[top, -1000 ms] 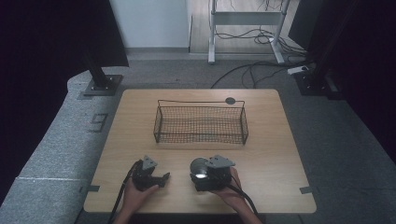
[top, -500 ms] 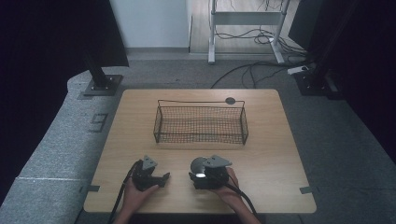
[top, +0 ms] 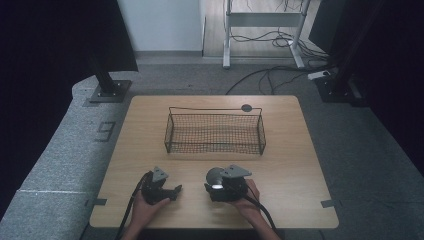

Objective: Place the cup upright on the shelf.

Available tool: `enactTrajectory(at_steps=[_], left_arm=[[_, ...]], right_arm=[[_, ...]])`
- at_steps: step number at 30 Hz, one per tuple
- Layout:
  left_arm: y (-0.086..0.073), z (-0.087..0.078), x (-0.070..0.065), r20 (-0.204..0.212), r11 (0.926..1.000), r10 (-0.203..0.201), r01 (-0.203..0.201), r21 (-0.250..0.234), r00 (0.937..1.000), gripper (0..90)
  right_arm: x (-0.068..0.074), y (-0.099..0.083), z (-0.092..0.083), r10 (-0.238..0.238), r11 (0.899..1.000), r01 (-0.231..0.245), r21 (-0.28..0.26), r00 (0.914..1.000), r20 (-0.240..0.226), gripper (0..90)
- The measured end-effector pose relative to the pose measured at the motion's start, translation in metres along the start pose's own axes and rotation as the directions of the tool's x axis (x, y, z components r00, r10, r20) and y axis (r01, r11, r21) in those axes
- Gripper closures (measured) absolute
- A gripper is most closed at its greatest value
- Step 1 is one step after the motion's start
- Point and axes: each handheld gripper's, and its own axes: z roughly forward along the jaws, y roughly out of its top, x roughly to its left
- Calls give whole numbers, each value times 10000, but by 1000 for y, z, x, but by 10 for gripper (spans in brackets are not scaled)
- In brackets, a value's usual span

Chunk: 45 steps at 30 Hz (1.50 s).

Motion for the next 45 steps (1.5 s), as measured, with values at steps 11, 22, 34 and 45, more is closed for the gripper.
enactTrajectory(at_steps=[11,22,34,45], left_arm=[[0,0,0,-1,10000,-3,3,-3,10000,160],[0,0,0,-1,10000,1,-1,-2,10000,160],[0,0,0,-2,10000,0,0,0,10000,160],[0,0,0,-2,10000,-16,16,-15,10000,161]], right_arm=[[-1,9,-16,-169,9991,168,-378,9999,-27,139],[-2,15,-29,-199,9968,191,-777,9998,-87,139],[-6,21,-40,-86,9938,75,-1114,9999,-90,139],[-11,27,-47,40,9923,-39,-1242,10000,7,139]])
